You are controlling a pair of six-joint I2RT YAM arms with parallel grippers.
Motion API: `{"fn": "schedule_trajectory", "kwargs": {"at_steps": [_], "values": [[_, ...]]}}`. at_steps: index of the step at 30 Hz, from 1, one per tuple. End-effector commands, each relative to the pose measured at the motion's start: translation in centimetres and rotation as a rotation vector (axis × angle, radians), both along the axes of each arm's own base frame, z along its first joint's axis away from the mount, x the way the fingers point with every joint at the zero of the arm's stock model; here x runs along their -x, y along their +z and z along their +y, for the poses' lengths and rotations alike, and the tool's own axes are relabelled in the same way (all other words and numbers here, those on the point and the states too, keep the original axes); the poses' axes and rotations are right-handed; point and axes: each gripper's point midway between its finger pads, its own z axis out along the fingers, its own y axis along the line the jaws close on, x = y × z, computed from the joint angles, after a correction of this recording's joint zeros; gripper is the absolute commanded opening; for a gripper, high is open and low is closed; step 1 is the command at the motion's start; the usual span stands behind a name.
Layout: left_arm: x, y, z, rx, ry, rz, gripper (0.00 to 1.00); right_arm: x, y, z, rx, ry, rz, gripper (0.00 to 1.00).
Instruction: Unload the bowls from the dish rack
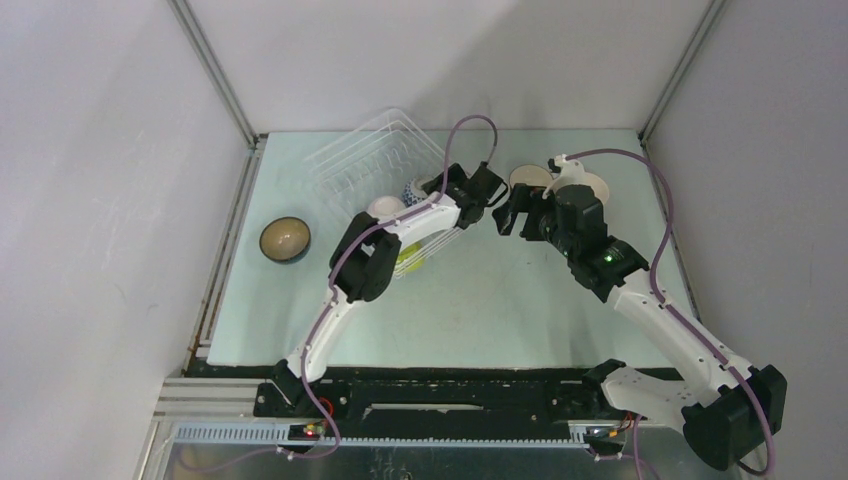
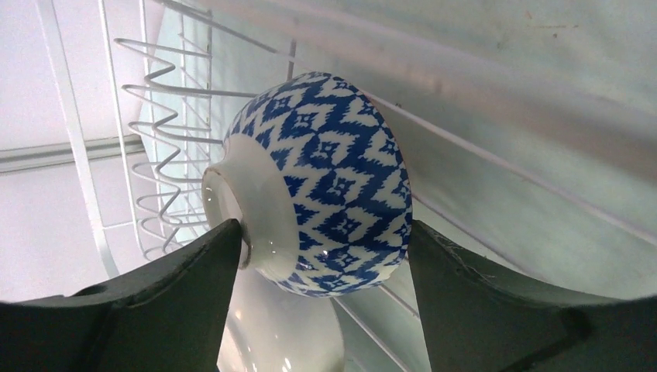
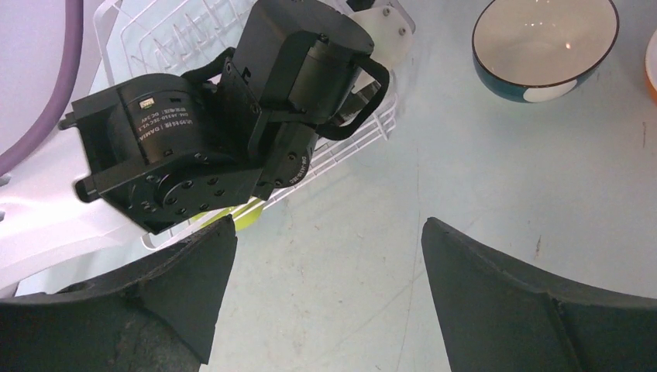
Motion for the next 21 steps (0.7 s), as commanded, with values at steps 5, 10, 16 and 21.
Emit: {"fn": "schedule_trajectory", "kwargs": {"at_steps": [5,10,16,21], "values": [[-0.2,7.7,0.7,0.051,0.024,-0.152,0.76,-0.1,1.1,0.0,-0.021,-0.001,-0.032,0.97],[0.1,9.4,0.9,0.081,0.030,-0.172,0.74,-0.1,1.0,-0.1,-0.021,0.000,-0.032,0.97],[0.2,10.9,1.0,0.151,0.032,-0.187,0.73,0.0,1.1,0.0,-0.024,0.002,-0.033,0.97],[0.0,10.4,1.5,0.161,0.041,-0.170,0.73,0.1,1.4,-0.2,-0.025,0.000,-0.039,0.97]]}}
